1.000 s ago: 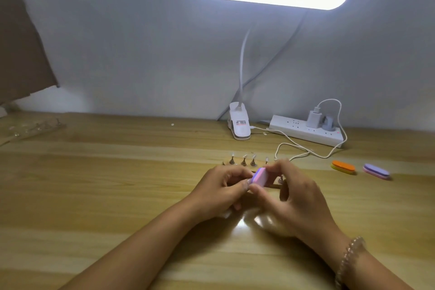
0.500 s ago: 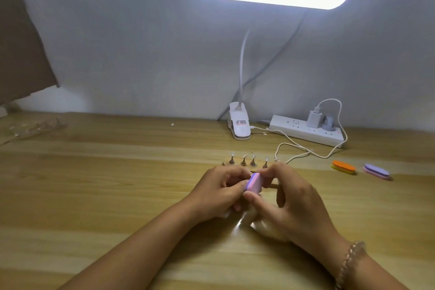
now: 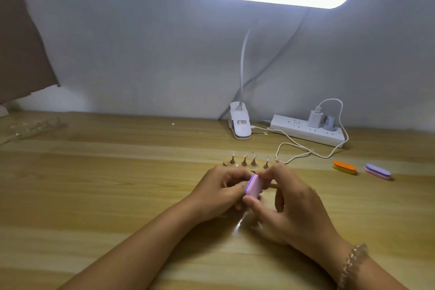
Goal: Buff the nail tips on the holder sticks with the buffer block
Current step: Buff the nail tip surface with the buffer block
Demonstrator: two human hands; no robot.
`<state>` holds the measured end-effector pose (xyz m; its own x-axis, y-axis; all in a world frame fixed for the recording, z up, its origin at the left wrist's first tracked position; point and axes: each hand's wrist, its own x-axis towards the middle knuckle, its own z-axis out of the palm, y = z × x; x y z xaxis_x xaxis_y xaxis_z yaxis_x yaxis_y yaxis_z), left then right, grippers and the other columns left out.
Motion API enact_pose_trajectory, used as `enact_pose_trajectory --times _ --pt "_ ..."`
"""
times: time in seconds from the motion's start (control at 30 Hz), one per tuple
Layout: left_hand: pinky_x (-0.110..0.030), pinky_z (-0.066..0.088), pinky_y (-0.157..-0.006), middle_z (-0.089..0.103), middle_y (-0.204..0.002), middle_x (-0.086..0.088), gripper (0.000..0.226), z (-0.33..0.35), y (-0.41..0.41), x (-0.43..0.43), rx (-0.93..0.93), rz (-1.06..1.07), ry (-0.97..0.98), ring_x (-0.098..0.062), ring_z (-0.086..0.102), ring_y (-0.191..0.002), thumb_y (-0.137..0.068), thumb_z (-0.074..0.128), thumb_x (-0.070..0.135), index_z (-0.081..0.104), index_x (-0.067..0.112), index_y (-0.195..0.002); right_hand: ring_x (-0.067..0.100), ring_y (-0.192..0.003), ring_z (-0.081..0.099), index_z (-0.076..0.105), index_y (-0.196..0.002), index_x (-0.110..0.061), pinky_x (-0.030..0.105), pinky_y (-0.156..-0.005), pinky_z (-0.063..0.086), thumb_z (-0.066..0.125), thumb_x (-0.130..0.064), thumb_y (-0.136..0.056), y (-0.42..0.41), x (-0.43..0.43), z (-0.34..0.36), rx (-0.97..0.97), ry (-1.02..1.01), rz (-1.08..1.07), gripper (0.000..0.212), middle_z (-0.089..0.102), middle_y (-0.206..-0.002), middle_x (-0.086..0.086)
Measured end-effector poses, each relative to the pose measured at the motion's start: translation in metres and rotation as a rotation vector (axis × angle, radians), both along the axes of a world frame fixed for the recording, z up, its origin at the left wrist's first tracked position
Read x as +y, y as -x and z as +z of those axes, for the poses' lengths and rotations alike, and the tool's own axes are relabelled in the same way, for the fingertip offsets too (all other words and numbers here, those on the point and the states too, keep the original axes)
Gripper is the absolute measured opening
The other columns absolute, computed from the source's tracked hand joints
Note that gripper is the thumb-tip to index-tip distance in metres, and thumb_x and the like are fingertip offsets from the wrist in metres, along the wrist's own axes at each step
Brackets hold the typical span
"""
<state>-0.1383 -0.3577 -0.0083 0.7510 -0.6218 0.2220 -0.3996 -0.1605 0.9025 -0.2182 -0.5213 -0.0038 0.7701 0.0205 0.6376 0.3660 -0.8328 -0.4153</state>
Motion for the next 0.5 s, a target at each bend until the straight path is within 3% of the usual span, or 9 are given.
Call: enact_pose_trajectory --times 0.13,0.27,0.33,0.43,0.5 --pt "-0.028 0.045 -0.056 0.072 -0.079 0.004 0.023 0.000 -0.001 0.000 -0.015 -0.001 0.007 -0.011 0.059 -0.056 -0.099 0.055 0.006 0.074 0.018 -0.097 -0.003 -0.059 0.051 0.057 -0.095 -0.024 0.017 -0.055 0.036 0.078 -0.040 -0.076 -0.006 -0.008 0.003 0.030 -0.177 -0.022 0.033 0.063 -0.087 -0.014" --pt "-0.023 0.050 -0.056 0.076 -0.097 -0.003 0.021 0.000 0.000 -0.002 0.010 -0.051 0.054 -0.017 0.072 -0.092 -0.101 0.052 0.005 0.072 0.008 -0.101 0.014 -0.052 0.049 0.055 -0.095 -0.026 0.028 -0.055 0.040 0.076 -0.029 -0.079 -0.007 -0.018 0.005 -0.032 -0.428 -0.075 0.027 0.064 -0.091 -0.008" --pt "-0.022 0.048 -0.055 0.075 -0.090 0.000 0.020 0.000 0.000 -0.002 -0.017 -0.046 0.051 -0.016 0.072 -0.081 -0.100 0.052 0.005 0.072 0.010 -0.098 0.011 -0.052 0.049 0.055 -0.096 -0.027 0.027 -0.054 0.040 0.078 -0.032 -0.077 -0.003 -0.013 0.004 -0.046 -0.320 -0.048 0.030 0.062 -0.089 -0.011" --pt "-0.034 0.049 -0.055 0.072 -0.085 -0.014 0.020 -0.002 -0.003 -0.001 -0.073 -0.015 -0.006 -0.015 0.059 -0.059 -0.097 0.052 0.005 0.072 0.008 -0.101 0.000 -0.060 0.052 0.057 -0.099 -0.026 0.021 -0.054 0.040 0.080 -0.039 -0.076 -0.001 -0.001 0.001 0.003 -0.098 0.000 0.035 0.059 -0.090 -0.017" --pt "-0.031 0.047 -0.053 0.071 -0.077 0.002 0.019 -0.002 -0.003 0.000 -0.093 -0.012 -0.019 -0.011 0.057 -0.054 -0.096 0.054 0.010 0.073 0.013 -0.099 -0.002 -0.067 0.053 0.059 -0.097 -0.025 0.022 -0.056 0.038 0.075 -0.044 -0.076 -0.004 -0.004 0.002 0.014 -0.136 -0.028 0.033 0.059 -0.088 -0.017"
